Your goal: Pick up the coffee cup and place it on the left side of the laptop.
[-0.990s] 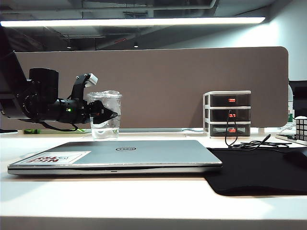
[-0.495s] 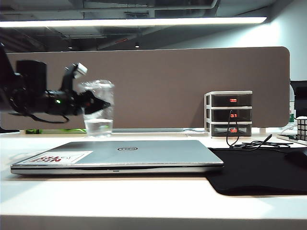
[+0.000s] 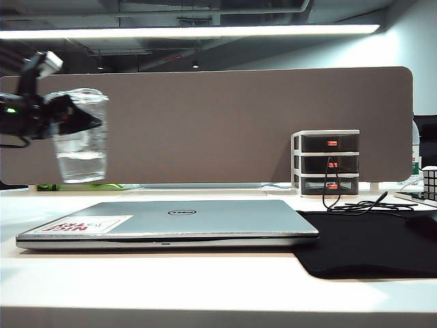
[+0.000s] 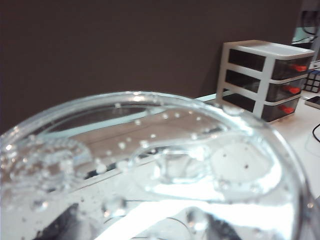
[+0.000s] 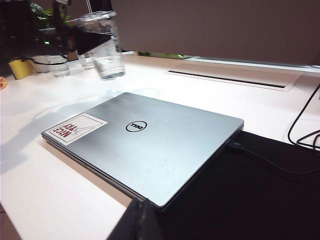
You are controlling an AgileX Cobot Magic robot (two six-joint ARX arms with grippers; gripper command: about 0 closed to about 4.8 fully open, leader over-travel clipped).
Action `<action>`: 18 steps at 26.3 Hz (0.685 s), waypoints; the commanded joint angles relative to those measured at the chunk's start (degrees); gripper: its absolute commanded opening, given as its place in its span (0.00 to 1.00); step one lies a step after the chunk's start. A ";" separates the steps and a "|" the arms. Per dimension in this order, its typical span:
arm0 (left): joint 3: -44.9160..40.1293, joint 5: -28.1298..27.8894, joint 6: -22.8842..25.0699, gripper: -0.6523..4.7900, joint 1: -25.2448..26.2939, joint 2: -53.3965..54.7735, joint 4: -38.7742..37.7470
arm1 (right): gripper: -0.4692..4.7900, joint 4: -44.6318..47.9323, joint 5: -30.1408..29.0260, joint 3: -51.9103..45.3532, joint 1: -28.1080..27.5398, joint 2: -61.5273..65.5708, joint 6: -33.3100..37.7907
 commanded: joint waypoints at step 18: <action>-24.81 -2.21 2.67 0.68 10.03 -10.84 11.63 | 0.09 0.57 -0.31 -0.37 0.07 -0.04 -0.17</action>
